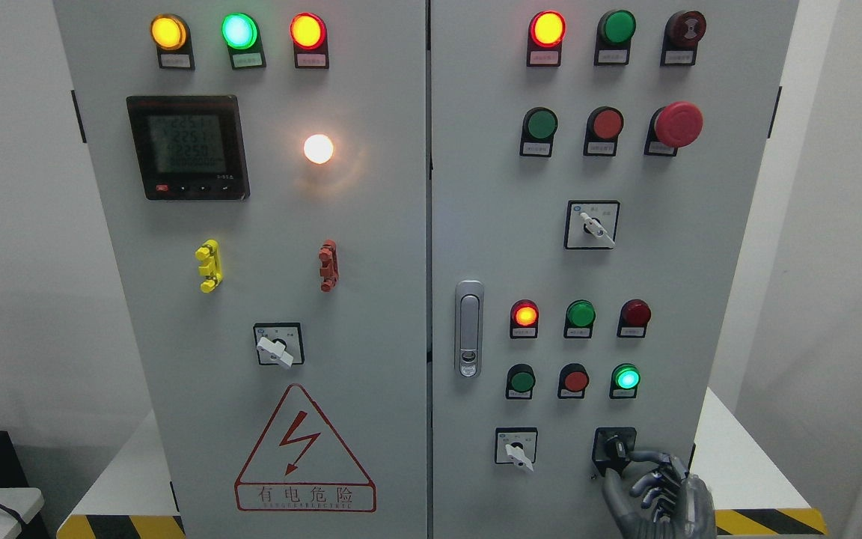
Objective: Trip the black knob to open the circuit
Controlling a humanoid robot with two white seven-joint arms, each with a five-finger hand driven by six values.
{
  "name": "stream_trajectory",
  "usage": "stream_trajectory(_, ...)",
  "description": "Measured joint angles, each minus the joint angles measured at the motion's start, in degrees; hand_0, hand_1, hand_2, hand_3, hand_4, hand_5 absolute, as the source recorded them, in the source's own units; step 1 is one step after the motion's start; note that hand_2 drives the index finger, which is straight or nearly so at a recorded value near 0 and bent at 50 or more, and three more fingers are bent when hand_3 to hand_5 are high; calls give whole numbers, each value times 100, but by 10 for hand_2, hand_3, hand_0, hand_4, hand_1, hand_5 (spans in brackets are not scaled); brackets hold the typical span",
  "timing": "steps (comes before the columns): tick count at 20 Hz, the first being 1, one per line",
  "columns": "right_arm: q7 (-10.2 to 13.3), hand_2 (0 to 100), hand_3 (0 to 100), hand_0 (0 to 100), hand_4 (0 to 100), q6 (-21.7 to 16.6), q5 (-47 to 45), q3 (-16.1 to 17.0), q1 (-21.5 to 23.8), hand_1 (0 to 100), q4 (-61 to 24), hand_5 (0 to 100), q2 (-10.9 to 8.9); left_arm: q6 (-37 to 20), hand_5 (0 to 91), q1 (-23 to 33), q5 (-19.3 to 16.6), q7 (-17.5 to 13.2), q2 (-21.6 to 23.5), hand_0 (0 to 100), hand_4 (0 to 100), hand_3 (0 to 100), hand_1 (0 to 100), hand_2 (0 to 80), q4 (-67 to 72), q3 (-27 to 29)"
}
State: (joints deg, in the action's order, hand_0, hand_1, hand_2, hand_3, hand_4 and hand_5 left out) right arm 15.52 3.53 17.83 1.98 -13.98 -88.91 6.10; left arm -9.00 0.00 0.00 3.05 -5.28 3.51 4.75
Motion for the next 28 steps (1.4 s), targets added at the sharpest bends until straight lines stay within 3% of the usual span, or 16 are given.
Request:
stream_trajectory(7, -17, 364, 738, 252, 822, -516, -14, 20, 163, 779, -19, 924, -36, 0, 0, 0, 0, 0, -1, 120, 0, 0, 389, 0, 0, 0)
stream_trajectory(10, -53, 287, 634, 239, 705, -956, -19, 23, 337, 702, -31, 830, -85, 0, 0, 0, 0, 0, -1, 120, 0, 0, 389, 0, 0, 0)
stream_trajectory(13, -80, 225, 530, 217, 581, -1422, -30, 29, 587, 618, -56, 675, -186, 0, 0, 0, 0, 0, -1, 120, 0, 0, 389, 0, 0, 0)
stream_trajectory(14, -136, 210, 502, 158, 545, -1543, -36, 31, 680, 593, -68, 621, -218, 0, 0, 0, 0, 0, -1, 120, 0, 0, 389, 0, 0, 0)
stream_trajectory(15, -237, 179, 457, 56, 500, -1644, -45, 32, 806, 545, -84, 565, -252, 0, 0, 0, 0, 0, -1, 120, 0, 0, 389, 0, 0, 0)
stream_trajectory(18, -497, 122, 392, 4, 439, -2005, -91, 39, 1046, 380, -144, 473, -338, 0, 0, 0, 0, 0, -2, 120, 0, 0, 389, 0, 0, 0)
stream_trajectory(22, -941, 49, 310, 0, 337, -2239, -348, 41, 1390, 296, -266, 366, -419, 0, 0, 0, 0, 0, -2, 120, 0, 0, 389, 0, 0, 0)
stream_trajectory(23, -1097, 0, 225, 0, 245, -2261, -435, 41, 1481, 242, -310, 267, -437, 0, 0, 0, 0, 0, -2, 120, 0, 0, 389, 0, 0, 0)
stream_trajectory(25, -1409, 0, 171, 0, 185, -2300, -634, 41, 1655, 170, -402, 205, -497, 0, 0, 0, 0, 0, -2, 120, 0, 0, 389, 0, 0, 0)
stream_trajectory(27, -1599, 0, 69, 0, 76, -2316, -788, 42, 1812, 93, -501, 106, -561, 0, 0, 0, 0, 0, -1, 120, 0, 0, 389, 0, 0, 0)
stream_trajectory(28, -1659, 0, 65, 0, 72, -2321, -854, 42, 1881, 91, -549, 103, -590, 0, 0, 0, 0, 0, -1, 120, 0, 0, 389, 0, 0, 0)
